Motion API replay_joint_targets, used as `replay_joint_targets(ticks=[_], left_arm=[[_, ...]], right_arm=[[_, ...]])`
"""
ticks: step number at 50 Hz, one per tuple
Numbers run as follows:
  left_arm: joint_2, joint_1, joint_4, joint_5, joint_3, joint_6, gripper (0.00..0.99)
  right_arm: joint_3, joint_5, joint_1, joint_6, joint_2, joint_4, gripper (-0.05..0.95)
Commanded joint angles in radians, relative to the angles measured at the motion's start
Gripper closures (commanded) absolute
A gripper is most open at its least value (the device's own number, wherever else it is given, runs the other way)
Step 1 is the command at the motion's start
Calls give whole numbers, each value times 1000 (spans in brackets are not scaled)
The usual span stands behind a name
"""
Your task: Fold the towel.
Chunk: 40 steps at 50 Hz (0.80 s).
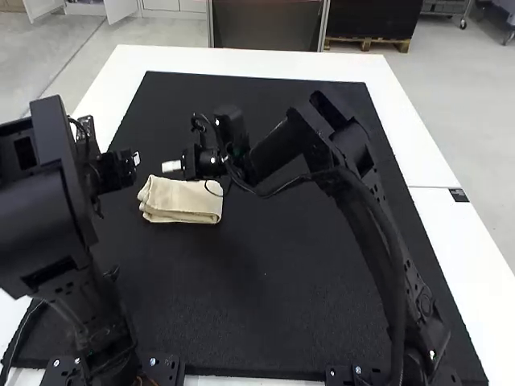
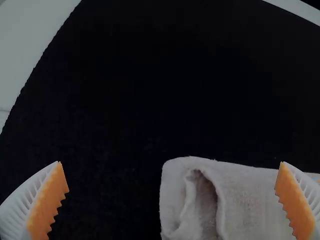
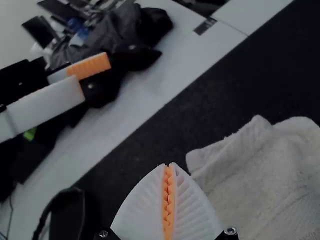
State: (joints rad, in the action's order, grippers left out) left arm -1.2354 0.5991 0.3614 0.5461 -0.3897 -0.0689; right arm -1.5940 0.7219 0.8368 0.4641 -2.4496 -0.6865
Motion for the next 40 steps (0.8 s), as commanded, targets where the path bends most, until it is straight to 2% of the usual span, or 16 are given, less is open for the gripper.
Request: replay_joint_targets(ticks=[1,11,18,29,35,40], left_arm=[[30,-5,5,3,11,-12,25],[39,-7,7,5,17,-16,25],[40,-27,10,5,17,-29,25],[51,-53,22,2,14,-66,25],[57,-61,22,0,17,-69,25],[60,-71,22,0,14,-85,25]], right_arm=[[-6,2,7,13,-20,-30,921],[-11,-22,7,15,-66,-82,921],[-14,-45,8,15,-112,-119,921],[-15,-68,10,-7,-178,-136,920],[-12,-68,12,-12,-192,-143,920],[-9,-65,2,16,-154,-145,920]])
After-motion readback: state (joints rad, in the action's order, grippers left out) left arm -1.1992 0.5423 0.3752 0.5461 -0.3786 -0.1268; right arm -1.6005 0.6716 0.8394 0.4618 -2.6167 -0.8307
